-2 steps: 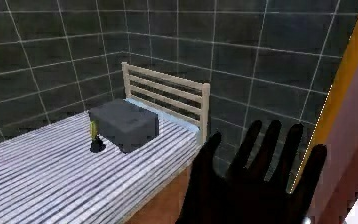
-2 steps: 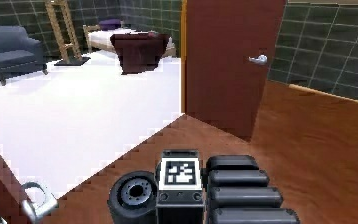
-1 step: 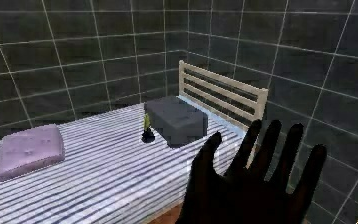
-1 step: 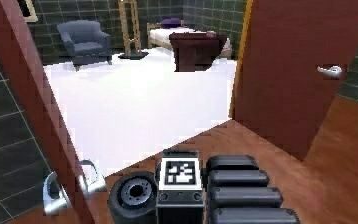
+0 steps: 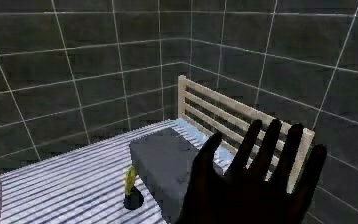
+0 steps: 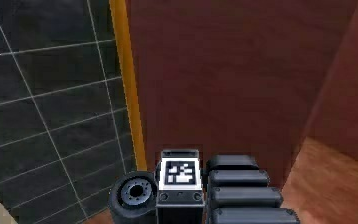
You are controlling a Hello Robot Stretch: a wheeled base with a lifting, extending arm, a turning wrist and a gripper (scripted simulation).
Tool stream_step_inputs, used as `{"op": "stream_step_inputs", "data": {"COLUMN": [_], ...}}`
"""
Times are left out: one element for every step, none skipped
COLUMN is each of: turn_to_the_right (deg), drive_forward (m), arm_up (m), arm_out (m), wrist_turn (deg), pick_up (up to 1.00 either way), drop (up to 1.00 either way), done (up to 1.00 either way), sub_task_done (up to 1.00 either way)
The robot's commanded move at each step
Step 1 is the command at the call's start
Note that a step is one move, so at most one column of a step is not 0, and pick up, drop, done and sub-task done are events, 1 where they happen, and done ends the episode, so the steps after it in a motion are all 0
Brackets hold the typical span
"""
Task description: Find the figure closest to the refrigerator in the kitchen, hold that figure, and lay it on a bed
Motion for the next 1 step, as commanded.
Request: {"op": "stream_step_inputs", "data": {"turn_to_the_right": [-45.0], "drive_forward": [0.0], "arm_up": [0.0], "arm_out": [0.0], "wrist_turn": [0.0], "pick_up": [0.0], "drop": [0.0], "done": [0.0], "sub_task_done": [0.0]}}
